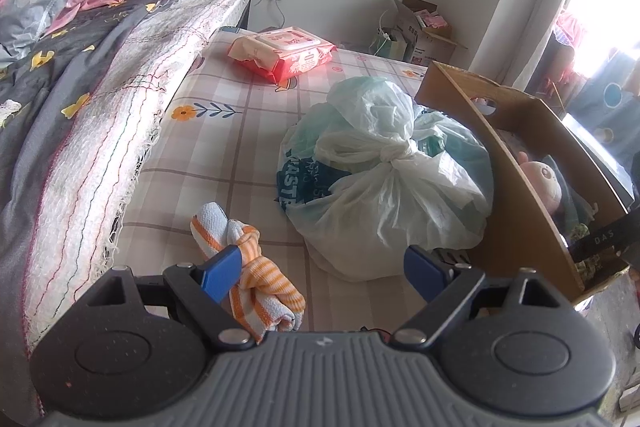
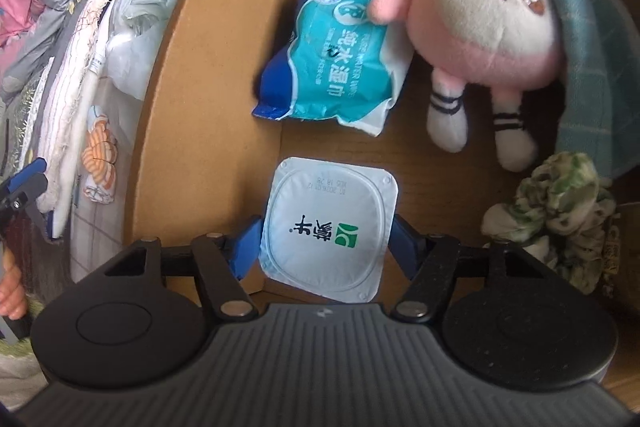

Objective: Organize soft objects

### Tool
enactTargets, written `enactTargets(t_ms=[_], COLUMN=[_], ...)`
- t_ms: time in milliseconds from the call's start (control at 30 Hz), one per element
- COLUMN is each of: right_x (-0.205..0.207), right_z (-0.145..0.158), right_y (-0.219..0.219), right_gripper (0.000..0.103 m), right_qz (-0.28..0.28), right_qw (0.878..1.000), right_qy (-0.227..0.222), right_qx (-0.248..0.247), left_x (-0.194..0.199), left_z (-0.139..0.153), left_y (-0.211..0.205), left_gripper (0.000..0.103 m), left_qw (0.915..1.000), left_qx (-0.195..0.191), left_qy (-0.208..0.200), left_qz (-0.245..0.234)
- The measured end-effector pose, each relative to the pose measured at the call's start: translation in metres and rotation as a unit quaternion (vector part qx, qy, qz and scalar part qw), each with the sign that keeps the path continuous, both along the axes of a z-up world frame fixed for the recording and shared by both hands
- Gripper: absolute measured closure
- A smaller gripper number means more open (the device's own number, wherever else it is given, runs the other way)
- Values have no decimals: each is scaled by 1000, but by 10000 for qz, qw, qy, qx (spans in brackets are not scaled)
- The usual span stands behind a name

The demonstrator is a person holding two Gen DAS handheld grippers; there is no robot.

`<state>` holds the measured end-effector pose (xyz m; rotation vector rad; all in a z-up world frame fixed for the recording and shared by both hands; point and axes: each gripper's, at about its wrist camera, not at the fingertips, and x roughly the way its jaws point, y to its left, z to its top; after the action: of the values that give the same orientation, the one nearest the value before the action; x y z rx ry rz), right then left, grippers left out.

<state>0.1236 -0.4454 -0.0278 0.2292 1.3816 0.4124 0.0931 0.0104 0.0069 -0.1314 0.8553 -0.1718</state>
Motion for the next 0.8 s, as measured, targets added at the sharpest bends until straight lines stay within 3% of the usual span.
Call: enactTargets(t_ms=[333,433,500,633,733,800], right_x=[-2,-4,-6,-11,-16,-21], right_z=[3,7,11,38,71,94], right_y=[-34,-32,-29,-21,-15,-6], right_gripper=[38,35,26,20,19,19], right_qz=[-338,-298,-355,-418,-479,-450], right_qw=[9993,9993,9988,9966,9910,9859], right_qy=[-133,-138,-135,-588,-1174,-1600], right_qx=[-100,-197,-316,-387,-418,-187], left_x=[1,-1,-2,-5,-9,-11], left_z=[-4,-4,-4,-3,-2,-3], left_y=[2,3,5,12,18,21], left_gripper=[14,14,14,14,14,14], left_qw=[9999,9999,9999,9999,9999,9998], left_qx=[-114,-113,-128,-142,-130,-135], left_qy=[77,57,53,18,-41,-62], left_qz=[22,21,34,75,106,139])
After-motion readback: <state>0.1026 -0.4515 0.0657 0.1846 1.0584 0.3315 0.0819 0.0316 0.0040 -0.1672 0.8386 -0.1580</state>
